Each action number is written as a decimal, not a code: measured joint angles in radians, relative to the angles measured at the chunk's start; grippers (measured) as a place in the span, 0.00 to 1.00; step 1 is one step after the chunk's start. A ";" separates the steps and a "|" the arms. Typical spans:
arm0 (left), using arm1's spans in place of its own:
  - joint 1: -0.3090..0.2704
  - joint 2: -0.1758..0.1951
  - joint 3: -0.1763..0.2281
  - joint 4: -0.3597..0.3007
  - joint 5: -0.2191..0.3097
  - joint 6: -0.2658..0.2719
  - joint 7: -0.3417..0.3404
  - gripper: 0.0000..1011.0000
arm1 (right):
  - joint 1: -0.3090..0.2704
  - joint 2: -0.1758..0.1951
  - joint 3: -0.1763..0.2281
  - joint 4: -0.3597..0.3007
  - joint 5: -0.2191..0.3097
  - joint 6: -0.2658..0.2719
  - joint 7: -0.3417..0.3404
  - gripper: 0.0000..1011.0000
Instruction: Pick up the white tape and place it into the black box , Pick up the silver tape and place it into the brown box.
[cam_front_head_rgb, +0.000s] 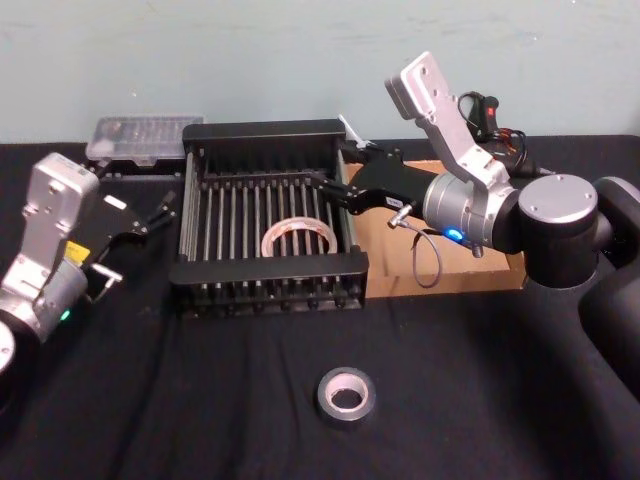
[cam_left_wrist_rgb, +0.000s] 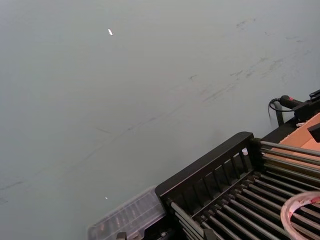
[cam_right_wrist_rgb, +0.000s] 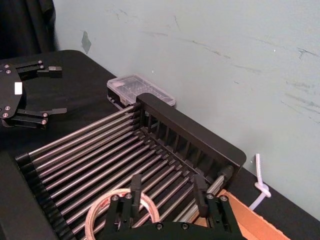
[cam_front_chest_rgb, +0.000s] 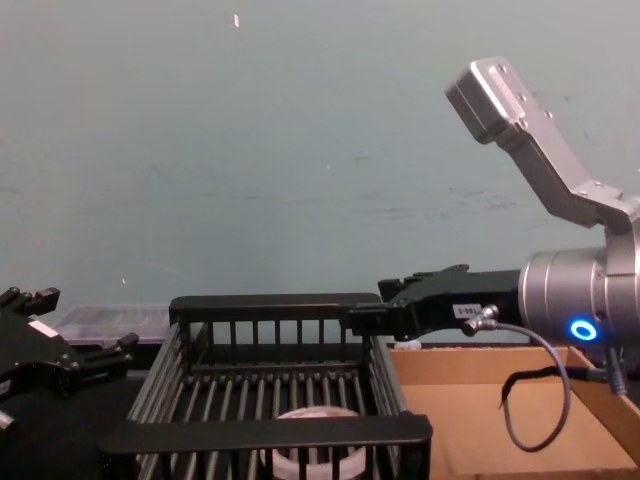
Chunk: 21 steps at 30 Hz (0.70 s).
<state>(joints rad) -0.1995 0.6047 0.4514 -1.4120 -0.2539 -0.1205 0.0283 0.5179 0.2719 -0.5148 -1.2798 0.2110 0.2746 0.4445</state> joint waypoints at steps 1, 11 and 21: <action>0.000 0.000 0.000 0.000 0.000 0.000 0.000 0.99 | 0.000 0.000 0.000 0.000 0.000 0.000 0.000 0.66; 0.000 0.000 0.000 0.000 0.000 0.000 0.000 0.99 | 0.000 0.000 0.000 0.000 0.001 0.000 0.000 0.94; 0.000 0.000 0.000 0.000 0.000 0.000 0.000 0.99 | -0.003 0.001 0.001 -0.006 0.001 0.003 -0.002 0.99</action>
<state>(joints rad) -0.1995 0.6047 0.4514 -1.4120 -0.2539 -0.1206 0.0283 0.5153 0.2732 -0.5135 -1.2856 0.2119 0.2775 0.4428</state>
